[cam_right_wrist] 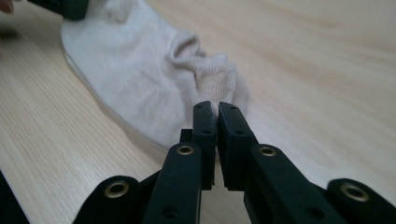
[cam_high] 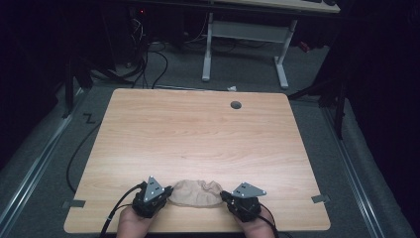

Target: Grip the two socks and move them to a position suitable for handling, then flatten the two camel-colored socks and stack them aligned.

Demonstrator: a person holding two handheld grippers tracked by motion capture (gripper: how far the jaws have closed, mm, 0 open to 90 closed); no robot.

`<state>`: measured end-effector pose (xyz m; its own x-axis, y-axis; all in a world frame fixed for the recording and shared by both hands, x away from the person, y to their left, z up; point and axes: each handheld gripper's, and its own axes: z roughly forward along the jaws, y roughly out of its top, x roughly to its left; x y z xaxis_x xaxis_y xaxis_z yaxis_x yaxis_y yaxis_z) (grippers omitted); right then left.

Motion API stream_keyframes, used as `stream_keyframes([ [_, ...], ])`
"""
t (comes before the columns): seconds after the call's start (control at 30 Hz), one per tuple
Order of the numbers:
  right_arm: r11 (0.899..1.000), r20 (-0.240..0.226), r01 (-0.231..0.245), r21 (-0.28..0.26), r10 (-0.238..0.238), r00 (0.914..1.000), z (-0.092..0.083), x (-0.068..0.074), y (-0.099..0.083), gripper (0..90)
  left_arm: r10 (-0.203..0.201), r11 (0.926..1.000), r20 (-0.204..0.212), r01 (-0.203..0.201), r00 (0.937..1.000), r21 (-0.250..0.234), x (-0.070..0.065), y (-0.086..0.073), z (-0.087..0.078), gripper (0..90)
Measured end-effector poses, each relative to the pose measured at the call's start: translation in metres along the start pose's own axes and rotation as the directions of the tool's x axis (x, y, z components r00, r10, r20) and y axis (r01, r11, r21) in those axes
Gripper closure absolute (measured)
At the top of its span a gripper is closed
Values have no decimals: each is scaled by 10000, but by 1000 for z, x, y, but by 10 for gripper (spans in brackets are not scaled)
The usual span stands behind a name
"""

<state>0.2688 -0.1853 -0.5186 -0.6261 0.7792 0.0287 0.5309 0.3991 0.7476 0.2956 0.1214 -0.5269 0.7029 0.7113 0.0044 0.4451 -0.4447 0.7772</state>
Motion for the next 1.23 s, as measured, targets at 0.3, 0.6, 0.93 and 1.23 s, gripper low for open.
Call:
stream_keyframes([
  [0.3,9964,376,-315,-787,345,9987,-5,-9,7,647,-242,9959,-639,185,9977,-882,16,9,-17,625],
  [0.6,9821,1593,-971,-1612,1230,9795,2,-49,21,533,-665,9941,-2247,451,9722,-989,80,4,-34,555],
  [0.93,9890,2239,-949,-1135,1185,9674,24,-67,27,427,-1779,9813,-2485,1527,9522,-1175,117,-27,-49,513],
  [1.23,9881,2316,-1054,-1118,1290,9642,24,-65,21,420,-1905,9796,-2194,1706,9569,-1064,117,-33,-51,515],
])
